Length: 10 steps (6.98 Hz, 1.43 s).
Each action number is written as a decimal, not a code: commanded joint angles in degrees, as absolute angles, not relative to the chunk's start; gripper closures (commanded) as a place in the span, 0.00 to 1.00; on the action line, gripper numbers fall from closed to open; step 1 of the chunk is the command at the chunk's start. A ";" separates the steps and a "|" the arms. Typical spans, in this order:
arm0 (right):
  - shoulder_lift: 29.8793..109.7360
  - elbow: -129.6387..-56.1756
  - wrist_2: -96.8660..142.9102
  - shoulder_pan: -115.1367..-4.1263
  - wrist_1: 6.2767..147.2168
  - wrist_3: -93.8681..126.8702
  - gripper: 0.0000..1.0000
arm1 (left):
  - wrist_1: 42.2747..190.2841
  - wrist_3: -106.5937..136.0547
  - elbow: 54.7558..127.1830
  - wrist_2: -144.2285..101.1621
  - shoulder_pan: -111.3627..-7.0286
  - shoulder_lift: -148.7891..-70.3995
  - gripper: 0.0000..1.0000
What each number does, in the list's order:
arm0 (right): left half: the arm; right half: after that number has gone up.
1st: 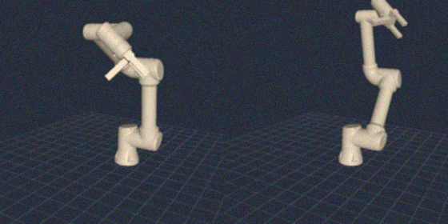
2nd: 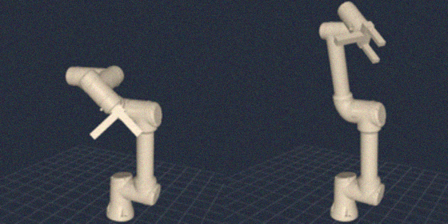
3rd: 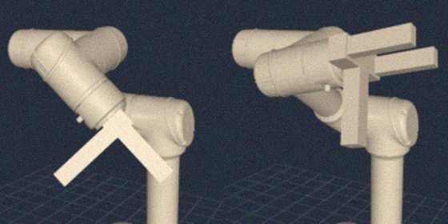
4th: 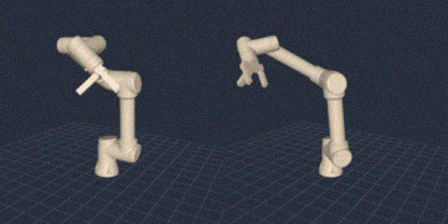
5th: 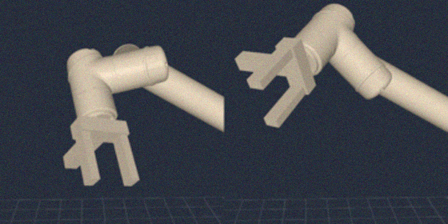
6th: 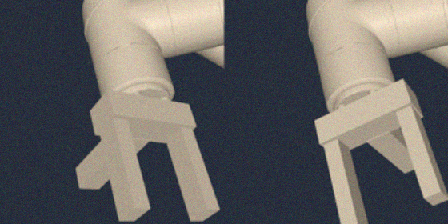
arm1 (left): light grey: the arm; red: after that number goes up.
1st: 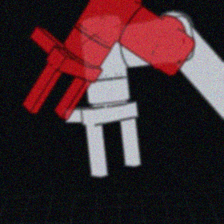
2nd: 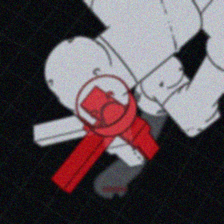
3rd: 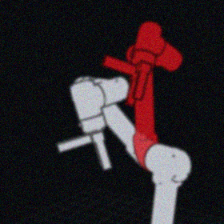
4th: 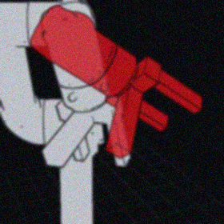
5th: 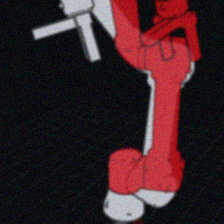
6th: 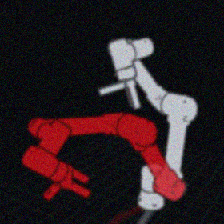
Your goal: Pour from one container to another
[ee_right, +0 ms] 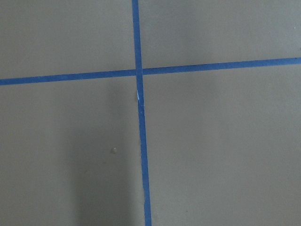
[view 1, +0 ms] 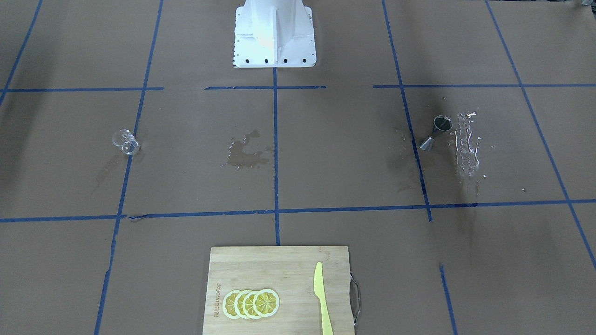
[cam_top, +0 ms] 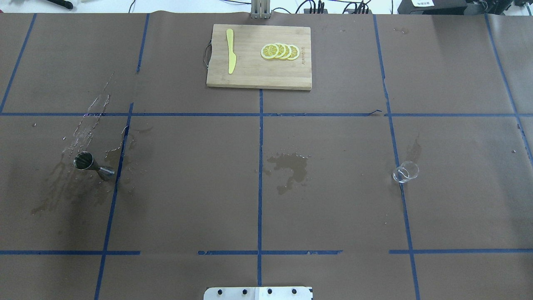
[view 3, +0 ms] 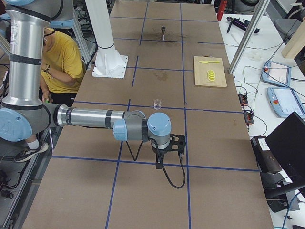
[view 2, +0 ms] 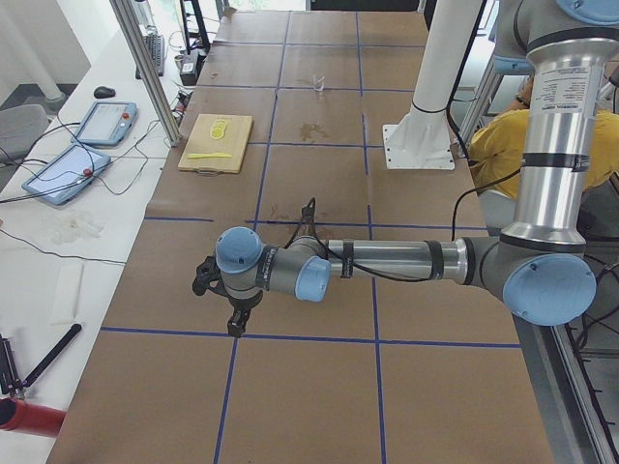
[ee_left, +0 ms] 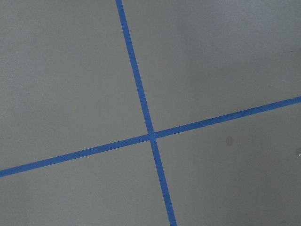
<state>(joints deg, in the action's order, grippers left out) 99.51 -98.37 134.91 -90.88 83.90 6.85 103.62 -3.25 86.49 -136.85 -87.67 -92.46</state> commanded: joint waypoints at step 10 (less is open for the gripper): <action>99.67 -98.70 134.91 -90.09 83.50 6.94 0.00 | 103.62 -3.25 85.96 -136.76 -87.63 -92.02 0.00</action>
